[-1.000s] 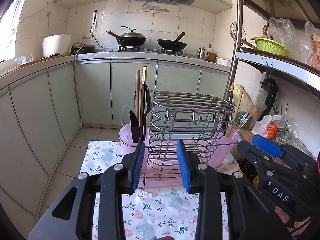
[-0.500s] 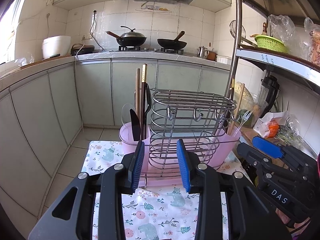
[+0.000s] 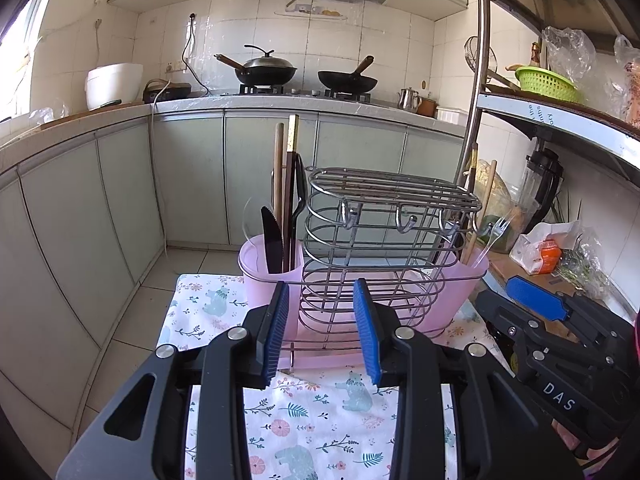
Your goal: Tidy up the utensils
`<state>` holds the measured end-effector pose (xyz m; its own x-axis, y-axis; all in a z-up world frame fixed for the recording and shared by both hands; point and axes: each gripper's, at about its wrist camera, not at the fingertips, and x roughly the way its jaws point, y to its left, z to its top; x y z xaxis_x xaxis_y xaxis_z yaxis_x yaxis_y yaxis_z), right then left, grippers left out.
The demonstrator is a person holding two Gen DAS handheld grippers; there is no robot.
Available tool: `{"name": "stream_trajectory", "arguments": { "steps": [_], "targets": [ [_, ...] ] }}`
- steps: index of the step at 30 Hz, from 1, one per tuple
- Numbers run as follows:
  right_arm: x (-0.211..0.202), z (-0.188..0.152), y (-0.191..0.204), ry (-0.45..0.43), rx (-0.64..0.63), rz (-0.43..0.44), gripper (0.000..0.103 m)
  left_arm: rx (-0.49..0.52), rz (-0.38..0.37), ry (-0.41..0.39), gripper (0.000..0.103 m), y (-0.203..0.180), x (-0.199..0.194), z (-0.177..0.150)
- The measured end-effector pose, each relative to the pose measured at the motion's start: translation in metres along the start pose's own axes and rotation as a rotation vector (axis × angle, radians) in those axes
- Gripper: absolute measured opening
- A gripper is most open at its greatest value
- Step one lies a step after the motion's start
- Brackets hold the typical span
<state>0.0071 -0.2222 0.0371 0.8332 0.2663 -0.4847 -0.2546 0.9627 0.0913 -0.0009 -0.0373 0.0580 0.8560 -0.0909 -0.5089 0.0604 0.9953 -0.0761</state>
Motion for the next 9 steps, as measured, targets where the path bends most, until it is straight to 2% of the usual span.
{"name": "stream_trajectory", "arguments": {
  "steps": [9],
  "targets": [
    [0.0055, -0.002, -0.0047, 0.01, 0.001, -0.015, 0.042, -0.001, 0.012, 0.025, 0.034, 0.0055, 0.0102, -0.0007]
  ]
}}
